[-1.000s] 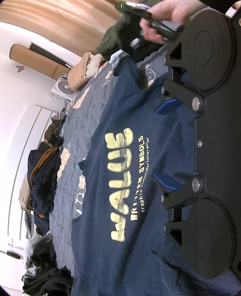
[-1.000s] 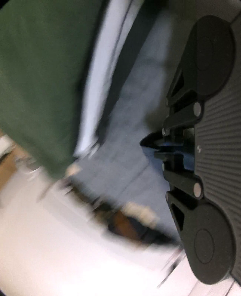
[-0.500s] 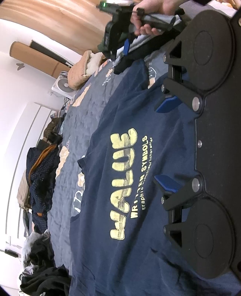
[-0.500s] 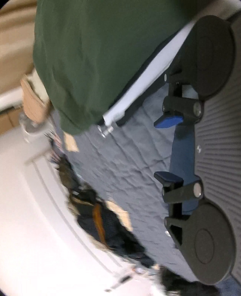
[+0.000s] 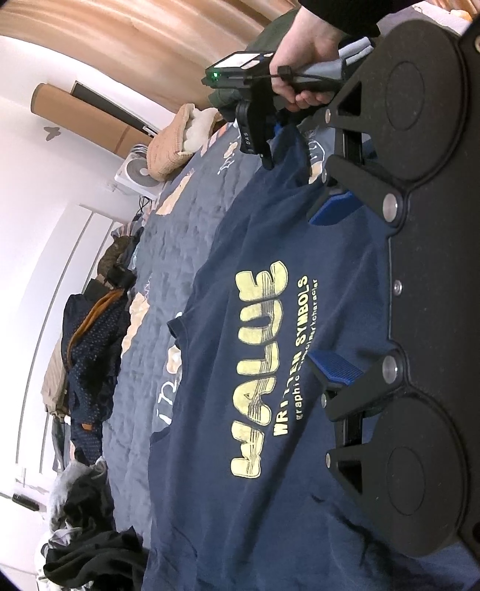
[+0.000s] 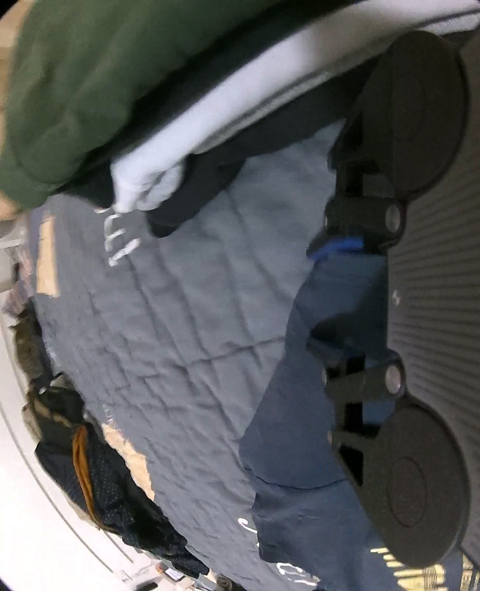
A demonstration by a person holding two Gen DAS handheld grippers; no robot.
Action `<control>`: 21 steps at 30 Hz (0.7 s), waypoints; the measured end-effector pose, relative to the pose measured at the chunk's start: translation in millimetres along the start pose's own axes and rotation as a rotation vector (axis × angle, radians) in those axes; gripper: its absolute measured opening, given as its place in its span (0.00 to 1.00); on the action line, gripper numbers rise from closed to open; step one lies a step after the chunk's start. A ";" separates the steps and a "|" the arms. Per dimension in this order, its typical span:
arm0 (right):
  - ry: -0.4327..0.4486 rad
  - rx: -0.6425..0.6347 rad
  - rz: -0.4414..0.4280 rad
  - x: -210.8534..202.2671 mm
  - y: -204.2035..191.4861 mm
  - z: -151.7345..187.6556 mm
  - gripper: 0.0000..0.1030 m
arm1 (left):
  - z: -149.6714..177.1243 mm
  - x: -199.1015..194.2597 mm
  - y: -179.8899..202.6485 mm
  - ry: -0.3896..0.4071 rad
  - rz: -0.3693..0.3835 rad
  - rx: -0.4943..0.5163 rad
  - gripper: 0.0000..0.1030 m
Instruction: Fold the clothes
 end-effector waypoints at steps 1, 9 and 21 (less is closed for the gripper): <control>0.018 -0.016 0.001 -3.2 -4.4 0.3 0.17 | -0.9 -0.9 0.0 0.002 0.003 -0.005 0.71; 0.225 -0.373 -0.131 -73.7 -77.0 30.4 0.14 | -10.0 -10.0 -0.3 0.033 0.021 -0.038 0.72; 0.142 -0.637 -0.325 -131.6 -123.1 94.1 0.20 | -14.9 -13.8 -1.7 0.039 0.024 -0.066 0.72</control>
Point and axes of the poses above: each gripper's, at about its wrist camera, not at the fingertips, and x roughly the way its jaws point, y to its right, z to its underside, the point moved 2 cm from there along x, roughly the way its jaws point, and after that the axes turned 15 degrees about -x, right-handed, at the moved point
